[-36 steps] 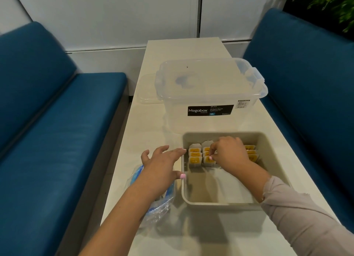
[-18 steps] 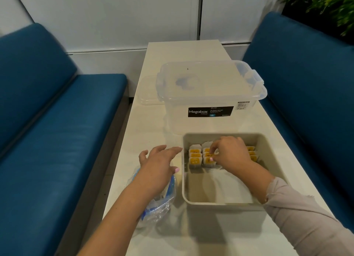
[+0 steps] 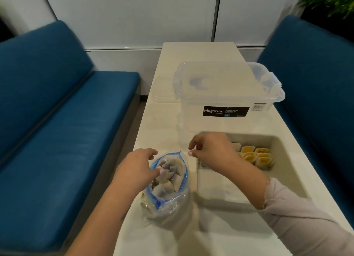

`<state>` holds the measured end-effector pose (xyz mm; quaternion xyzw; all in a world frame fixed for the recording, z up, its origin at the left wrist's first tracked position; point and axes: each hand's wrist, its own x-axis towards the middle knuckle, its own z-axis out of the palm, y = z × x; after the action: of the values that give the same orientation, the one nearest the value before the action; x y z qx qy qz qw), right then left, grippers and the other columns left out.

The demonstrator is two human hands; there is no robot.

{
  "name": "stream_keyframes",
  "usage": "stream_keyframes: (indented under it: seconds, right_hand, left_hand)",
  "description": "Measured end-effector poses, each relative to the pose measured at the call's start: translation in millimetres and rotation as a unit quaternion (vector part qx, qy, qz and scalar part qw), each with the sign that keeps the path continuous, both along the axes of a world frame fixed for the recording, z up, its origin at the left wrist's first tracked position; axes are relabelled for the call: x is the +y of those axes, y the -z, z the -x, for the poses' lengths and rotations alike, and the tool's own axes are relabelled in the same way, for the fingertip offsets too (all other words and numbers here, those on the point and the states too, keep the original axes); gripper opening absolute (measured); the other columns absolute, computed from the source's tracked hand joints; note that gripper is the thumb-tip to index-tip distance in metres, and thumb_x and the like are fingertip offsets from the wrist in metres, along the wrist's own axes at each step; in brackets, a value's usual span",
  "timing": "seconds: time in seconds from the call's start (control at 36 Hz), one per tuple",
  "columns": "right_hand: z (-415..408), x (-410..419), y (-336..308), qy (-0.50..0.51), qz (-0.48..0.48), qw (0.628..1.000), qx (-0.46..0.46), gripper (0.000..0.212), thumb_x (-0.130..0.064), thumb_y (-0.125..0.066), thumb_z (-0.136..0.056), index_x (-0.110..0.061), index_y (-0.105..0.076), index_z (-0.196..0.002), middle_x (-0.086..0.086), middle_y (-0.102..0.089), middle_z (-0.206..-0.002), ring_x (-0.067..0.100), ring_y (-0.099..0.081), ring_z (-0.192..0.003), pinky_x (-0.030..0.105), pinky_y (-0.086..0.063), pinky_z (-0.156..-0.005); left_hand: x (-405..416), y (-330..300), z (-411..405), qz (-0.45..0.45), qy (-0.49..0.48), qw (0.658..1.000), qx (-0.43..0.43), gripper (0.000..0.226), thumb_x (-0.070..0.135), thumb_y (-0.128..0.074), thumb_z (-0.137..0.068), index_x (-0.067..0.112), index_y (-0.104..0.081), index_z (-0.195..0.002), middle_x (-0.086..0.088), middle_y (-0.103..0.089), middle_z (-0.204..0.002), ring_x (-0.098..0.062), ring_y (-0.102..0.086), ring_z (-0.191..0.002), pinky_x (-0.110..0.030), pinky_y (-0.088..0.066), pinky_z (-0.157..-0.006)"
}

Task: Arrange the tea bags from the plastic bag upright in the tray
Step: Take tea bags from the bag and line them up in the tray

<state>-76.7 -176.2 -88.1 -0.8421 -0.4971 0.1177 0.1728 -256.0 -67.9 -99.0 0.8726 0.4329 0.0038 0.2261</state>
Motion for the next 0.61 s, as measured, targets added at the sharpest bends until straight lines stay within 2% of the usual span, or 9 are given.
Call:
stream_keyframes:
  seconds: [0.14, 0.25, 0.33, 0.44, 0.53, 0.61]
  right_hand:
    - [27, 14, 9, -0.057, 0.004, 0.998, -0.023, 0.013, -0.035, -0.061, -0.087, -0.032, -0.069, -0.097, -0.009, -0.069, -0.092, 0.014, -0.06, -0.092, 0.028, -0.036, -0.085]
    - [46, 24, 18, -0.119, 0.061, 0.987, -0.093, 0.019, -0.033, -0.054, -0.092, -0.032, -0.067, -0.105, -0.005, -0.069, -0.1, 0.017, -0.058, -0.098, 0.032, -0.034, -0.089]
    - [58, 29, 25, -0.137, 0.091, 0.976, -0.144, 0.025, -0.027, -0.048, -0.095, -0.029, -0.066, -0.112, 0.0, -0.069, -0.102, 0.021, -0.058, -0.096, 0.033, -0.033, -0.087]
    - [71, 36, 35, -0.142, 0.115, 0.967, -0.178, 0.022, -0.03, -0.049, -0.094, -0.027, -0.064, -0.11, 0.0, -0.068, -0.097, 0.02, -0.058, -0.088, 0.033, -0.028, -0.082]
    - [77, 41, 43, -0.125, 0.118, 0.967, -0.186, 0.018, -0.033, -0.052, -0.09, -0.026, -0.064, -0.102, -0.005, -0.064, -0.084, 0.018, -0.051, -0.074, 0.031, -0.023, -0.078]
    - [81, 44, 46, -0.115, 0.123, 0.969, -0.182, 0.014, -0.034, -0.054, -0.091, -0.024, -0.063, -0.095, -0.005, -0.054, -0.076, 0.018, -0.047, -0.071, 0.031, -0.026, -0.081]
  left_hand:
    - [0, 11, 4, -0.015, -0.033, 0.999, -0.024, 0.054, 0.025, -0.072, -0.081, 0.031, -0.05, -0.13, 0.008, -0.058, -0.122, -0.011, -0.06, -0.099, -0.027, -0.052, -0.081]
    - [3, 19, 6, -0.008, -0.055, 0.996, -0.068, 0.042, 0.013, -0.065, -0.086, 0.027, -0.056, -0.125, 0.007, -0.06, -0.112, -0.011, -0.062, -0.089, -0.025, -0.052, -0.075]
    - [4, 23, 7, -0.009, -0.061, 0.994, -0.089, 0.039, 0.012, -0.063, -0.087, 0.026, -0.058, -0.123, 0.007, -0.06, -0.107, -0.011, -0.062, -0.086, -0.024, -0.053, -0.074]
    - [5, 27, 8, -0.007, -0.06, 0.992, -0.107, 0.038, 0.011, -0.062, -0.088, 0.026, -0.057, -0.123, 0.008, -0.06, -0.105, -0.011, -0.061, -0.086, -0.025, -0.054, -0.076]
    - [5, 28, 7, -0.006, -0.059, 0.992, -0.112, 0.037, 0.01, -0.061, -0.089, 0.027, -0.057, -0.122, 0.009, -0.059, -0.104, -0.011, -0.061, -0.086, -0.026, -0.055, -0.076]
    - [4, 29, 7, -0.005, -0.061, 0.992, -0.109, 0.037, 0.011, -0.06, -0.09, 0.027, -0.057, -0.123, 0.008, -0.06, -0.108, -0.011, -0.061, -0.087, -0.023, -0.051, -0.075]
